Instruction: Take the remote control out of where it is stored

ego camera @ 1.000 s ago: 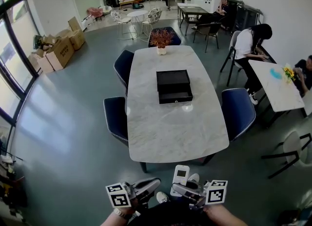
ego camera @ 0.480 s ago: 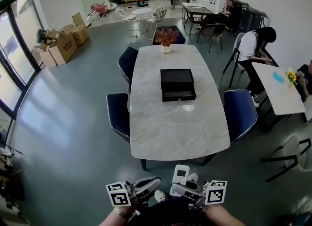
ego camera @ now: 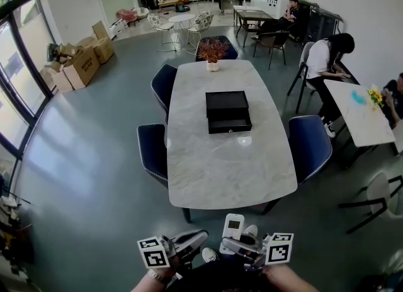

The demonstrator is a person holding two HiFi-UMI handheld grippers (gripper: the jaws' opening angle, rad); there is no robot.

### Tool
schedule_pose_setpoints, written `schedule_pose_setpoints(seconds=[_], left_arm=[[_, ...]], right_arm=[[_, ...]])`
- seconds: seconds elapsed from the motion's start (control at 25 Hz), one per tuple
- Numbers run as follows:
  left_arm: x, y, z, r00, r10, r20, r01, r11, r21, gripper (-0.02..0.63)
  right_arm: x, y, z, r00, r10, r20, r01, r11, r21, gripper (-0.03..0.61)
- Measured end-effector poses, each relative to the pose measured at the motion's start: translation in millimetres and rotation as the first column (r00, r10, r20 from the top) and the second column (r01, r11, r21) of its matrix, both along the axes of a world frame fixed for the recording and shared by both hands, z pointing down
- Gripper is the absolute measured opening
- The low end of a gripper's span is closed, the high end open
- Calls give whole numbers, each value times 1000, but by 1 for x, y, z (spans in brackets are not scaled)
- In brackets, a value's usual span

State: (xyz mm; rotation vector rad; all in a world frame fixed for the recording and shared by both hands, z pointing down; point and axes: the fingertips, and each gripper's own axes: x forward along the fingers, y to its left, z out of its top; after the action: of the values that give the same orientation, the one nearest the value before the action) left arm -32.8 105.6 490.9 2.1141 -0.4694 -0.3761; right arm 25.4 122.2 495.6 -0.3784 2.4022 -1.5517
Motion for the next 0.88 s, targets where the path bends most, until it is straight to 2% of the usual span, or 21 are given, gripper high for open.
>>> schedule_pose_setpoints(seconds=[0.88], left_arm=[[10, 0, -3, 1000, 9, 12, -9, 1000, -1, 5]], right_arm=[[12, -1, -3, 1000, 14, 19, -14, 1000, -12, 112]])
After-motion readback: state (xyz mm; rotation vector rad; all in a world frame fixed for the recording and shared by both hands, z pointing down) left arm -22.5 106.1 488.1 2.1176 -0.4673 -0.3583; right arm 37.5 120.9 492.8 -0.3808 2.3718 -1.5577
